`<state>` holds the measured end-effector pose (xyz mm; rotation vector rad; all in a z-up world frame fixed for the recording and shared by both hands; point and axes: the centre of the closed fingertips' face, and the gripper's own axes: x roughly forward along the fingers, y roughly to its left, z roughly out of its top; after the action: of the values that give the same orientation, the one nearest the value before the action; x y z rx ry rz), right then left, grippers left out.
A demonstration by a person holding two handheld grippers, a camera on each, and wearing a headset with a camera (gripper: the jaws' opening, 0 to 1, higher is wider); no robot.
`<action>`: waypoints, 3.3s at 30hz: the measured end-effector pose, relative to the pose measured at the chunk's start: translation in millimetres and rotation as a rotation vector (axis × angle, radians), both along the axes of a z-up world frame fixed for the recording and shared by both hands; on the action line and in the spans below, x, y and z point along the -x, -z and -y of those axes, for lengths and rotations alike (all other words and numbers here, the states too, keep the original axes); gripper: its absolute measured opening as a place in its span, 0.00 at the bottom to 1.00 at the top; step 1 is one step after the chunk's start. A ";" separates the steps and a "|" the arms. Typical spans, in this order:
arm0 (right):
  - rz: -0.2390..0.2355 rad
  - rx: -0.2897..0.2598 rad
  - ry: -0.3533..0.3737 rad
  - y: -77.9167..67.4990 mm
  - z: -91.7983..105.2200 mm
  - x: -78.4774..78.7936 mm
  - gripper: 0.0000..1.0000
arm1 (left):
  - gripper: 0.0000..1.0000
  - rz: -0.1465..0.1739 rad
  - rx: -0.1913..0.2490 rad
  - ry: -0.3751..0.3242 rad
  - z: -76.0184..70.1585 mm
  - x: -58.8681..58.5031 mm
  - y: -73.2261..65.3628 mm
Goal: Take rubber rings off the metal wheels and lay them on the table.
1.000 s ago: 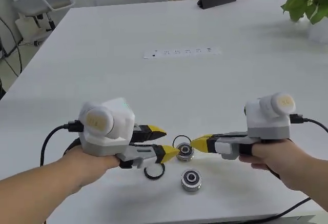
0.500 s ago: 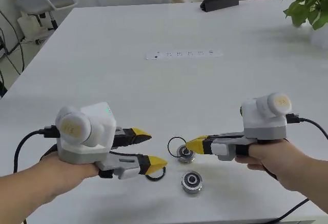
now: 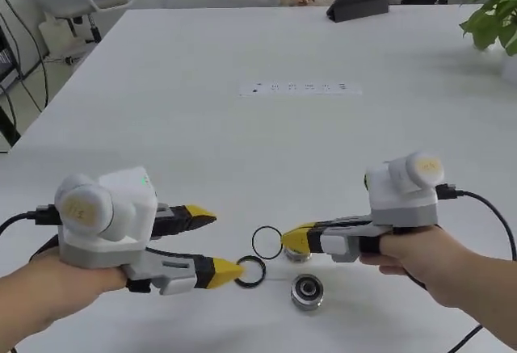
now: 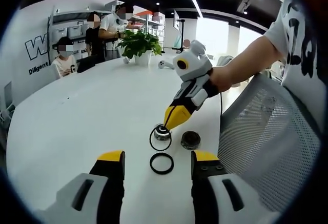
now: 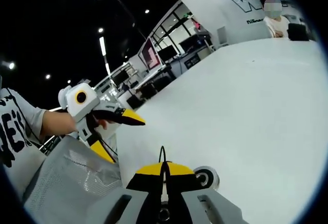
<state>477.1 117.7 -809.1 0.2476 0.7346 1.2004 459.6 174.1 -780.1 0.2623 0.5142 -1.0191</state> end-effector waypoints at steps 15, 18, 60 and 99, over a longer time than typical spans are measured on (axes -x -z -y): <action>-0.028 0.045 -0.081 13.2 -22.1 13.4 0.00 | 0.56 0.001 -0.014 -0.033 -13.7 5.6 1.2; -0.033 0.055 -0.091 16.9 -23.5 15.5 0.00 | 0.56 0.002 -0.019 -0.039 -17.6 5.6 1.9; 0.062 0.116 -0.035 13.8 -11.1 3.7 0.12 | 0.56 -0.024 -0.025 -0.039 -16.2 9.5 5.3; 0.291 0.154 0.026 -24.7 55.0 13.7 0.46 | 0.61 -0.025 0.008 -0.035 -3.4 18.8 -7.0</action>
<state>463.4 62.8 -784.4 -0.0459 0.5634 1.1194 440.8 177.5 -773.1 0.2329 0.5352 -0.9909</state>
